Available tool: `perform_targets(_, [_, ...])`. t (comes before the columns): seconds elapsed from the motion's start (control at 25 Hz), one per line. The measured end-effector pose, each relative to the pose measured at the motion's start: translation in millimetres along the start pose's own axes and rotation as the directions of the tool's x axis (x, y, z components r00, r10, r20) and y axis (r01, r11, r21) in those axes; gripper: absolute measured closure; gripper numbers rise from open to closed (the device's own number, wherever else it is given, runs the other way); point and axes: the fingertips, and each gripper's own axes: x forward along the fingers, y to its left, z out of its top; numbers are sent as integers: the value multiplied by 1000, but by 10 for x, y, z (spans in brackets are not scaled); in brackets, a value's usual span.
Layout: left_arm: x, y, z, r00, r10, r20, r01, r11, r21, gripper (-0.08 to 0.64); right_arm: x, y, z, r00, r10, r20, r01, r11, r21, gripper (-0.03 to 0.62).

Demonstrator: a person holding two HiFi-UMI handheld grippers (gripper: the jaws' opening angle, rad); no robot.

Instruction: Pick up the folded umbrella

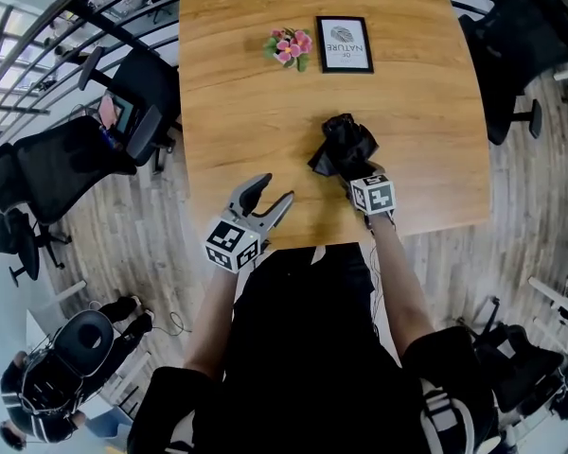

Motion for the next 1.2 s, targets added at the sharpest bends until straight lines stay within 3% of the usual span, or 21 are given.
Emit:
perform_targets(0.32, [-185, 37, 128, 998, 30, 51, -30, 1000, -5, 298, -52, 50, 17, 1000, -7, 20, 6, 999, 51, 341])
perform_targets(0.52, [-303, 103, 195, 995, 60, 76, -60, 998, -8, 302, -99, 125, 150, 999, -8, 47, 7, 1000, 24, 344])
perform_targets(0.84, [-359, 61, 304, 992, 67, 104, -68, 998, 10, 304, -402, 268, 594, 988, 6, 155, -2, 1000, -27, 344])
perform_targets(1.04, [-416, 19, 417, 991, 64, 118, -68, 997, 28, 304, -612, 366, 927, 970, 22, 243, -24, 1000, 6, 344])
perform_targets(1.2, [-471, 52, 507, 988, 75, 133, -81, 996, 40, 305, -772, 432, 1196, 953, 27, 302, -19, 999, -32, 344])
